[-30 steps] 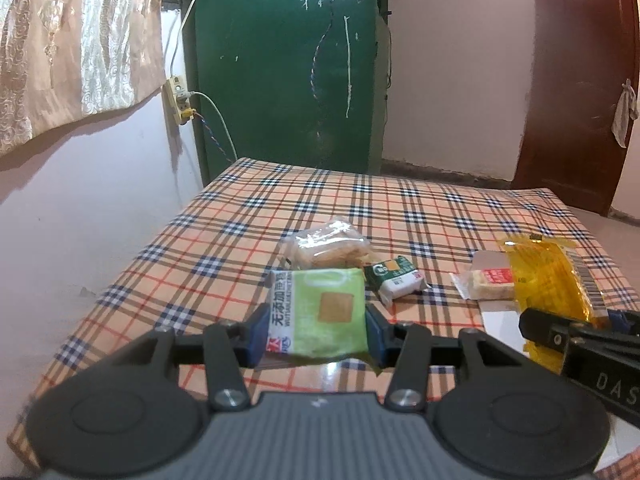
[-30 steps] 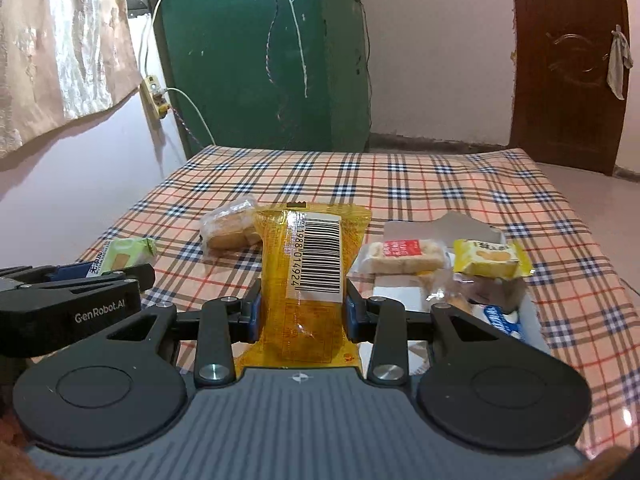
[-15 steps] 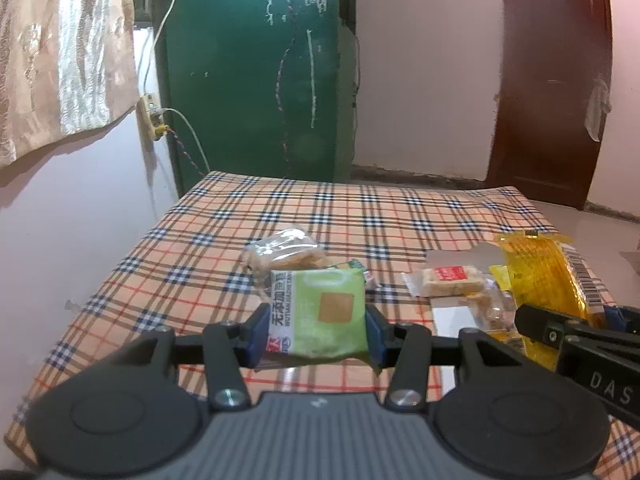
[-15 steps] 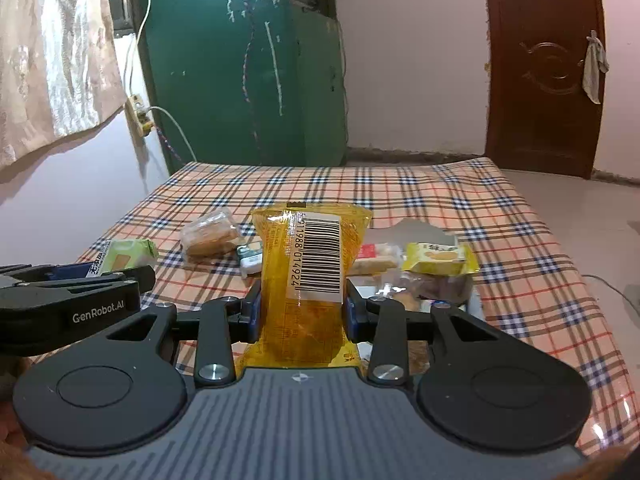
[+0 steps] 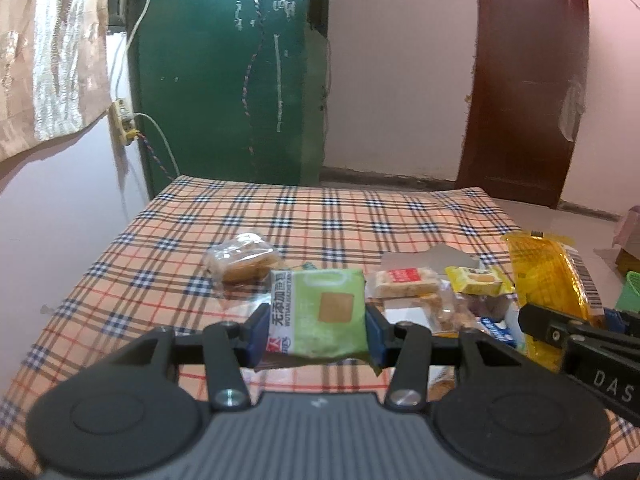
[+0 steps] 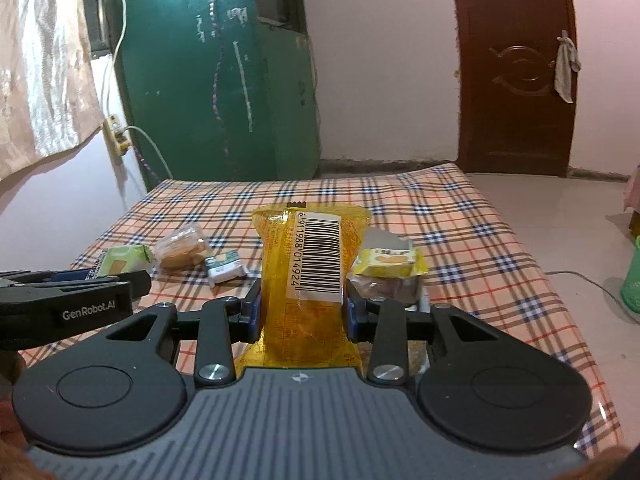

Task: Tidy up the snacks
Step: 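Carry both held packs up and over the box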

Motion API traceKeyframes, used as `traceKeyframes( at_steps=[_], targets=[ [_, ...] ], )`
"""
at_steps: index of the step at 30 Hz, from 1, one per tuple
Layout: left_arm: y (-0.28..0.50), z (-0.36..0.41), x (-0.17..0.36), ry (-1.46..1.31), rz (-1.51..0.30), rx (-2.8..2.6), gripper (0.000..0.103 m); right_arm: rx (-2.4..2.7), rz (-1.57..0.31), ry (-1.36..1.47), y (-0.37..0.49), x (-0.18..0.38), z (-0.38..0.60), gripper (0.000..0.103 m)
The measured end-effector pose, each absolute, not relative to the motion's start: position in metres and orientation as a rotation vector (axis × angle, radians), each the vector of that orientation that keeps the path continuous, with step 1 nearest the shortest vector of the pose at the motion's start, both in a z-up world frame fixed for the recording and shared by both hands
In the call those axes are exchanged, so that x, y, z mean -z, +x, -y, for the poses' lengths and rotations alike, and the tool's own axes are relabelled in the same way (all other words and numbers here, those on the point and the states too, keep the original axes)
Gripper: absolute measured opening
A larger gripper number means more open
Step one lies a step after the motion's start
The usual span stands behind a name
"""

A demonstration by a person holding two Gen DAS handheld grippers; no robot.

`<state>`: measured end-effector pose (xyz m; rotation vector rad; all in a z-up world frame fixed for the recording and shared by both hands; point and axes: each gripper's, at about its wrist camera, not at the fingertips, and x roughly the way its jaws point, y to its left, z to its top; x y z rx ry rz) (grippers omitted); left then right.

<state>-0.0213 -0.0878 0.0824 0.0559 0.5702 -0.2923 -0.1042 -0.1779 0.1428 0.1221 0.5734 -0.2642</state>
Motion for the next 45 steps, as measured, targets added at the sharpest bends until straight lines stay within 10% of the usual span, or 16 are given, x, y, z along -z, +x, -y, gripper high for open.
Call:
traceKeyframes(
  at_steps=[45],
  targets=[
    [-0.015,0.165,-0.078,0.111,-0.603,0.453,0.047,0.392,-0.573,0.157,-0.143,-0.151,0.245,0.045]
  ],
)
